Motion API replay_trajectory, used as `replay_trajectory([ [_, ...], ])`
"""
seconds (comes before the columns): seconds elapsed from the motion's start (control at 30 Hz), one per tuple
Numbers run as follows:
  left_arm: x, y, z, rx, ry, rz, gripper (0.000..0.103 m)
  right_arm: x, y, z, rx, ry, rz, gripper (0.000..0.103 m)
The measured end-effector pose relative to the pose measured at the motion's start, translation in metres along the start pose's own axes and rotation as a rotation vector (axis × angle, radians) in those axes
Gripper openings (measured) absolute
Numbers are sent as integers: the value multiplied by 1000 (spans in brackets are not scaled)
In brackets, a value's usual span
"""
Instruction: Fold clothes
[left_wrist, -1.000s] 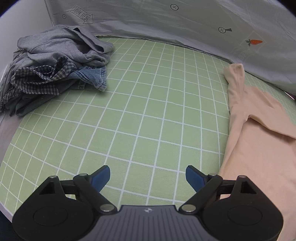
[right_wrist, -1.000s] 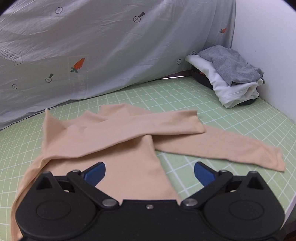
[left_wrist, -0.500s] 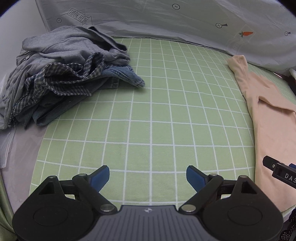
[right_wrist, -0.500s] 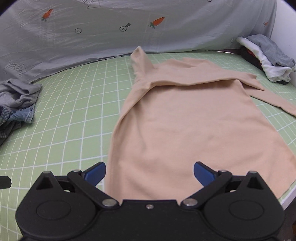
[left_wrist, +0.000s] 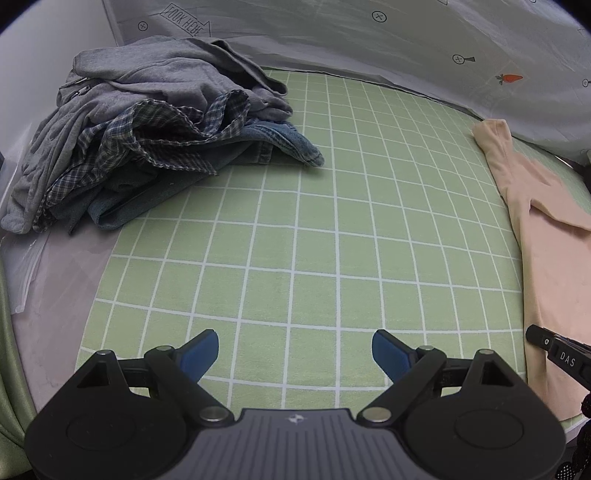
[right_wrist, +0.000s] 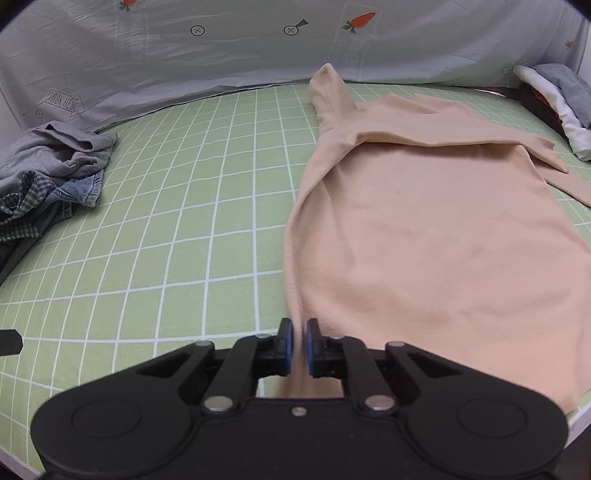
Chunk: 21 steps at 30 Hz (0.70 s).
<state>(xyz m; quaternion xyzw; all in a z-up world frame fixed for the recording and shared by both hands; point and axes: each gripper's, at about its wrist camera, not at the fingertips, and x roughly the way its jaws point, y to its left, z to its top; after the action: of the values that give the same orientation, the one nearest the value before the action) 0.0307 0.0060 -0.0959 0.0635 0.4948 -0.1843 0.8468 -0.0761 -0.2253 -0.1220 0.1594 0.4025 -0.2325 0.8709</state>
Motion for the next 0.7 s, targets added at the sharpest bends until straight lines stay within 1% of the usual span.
replay_trajectory([
  [0.17, 7, -45, 9, 42, -7, -42, 90, -21, -30, 10, 19, -57, 65, 3],
  [0.27, 14, -79, 11, 62, -4, -74, 90, -34, -60, 19, 32, -92, 64, 3],
  [0.3, 16, -92, 12, 68, 0, -84, 90, -36, -72, 21, 42, -91, 55, 3],
  [0.4, 19, -132, 12, 98, 8, -103, 90, -36, -111, 25, 83, -72, 24, 3],
  [0.5, 19, -164, 6, 140, 22, -106, 90, -28, -144, 28, 114, -29, -3, 3],
  [0.63, 24, -192, -5, 179, 55, -84, 90, -6, -162, 25, 77, 54, -15, 5],
  [0.7, 25, -199, -6, 166, 67, -63, 90, -1, -165, 23, 40, 73, -7, 7],
])
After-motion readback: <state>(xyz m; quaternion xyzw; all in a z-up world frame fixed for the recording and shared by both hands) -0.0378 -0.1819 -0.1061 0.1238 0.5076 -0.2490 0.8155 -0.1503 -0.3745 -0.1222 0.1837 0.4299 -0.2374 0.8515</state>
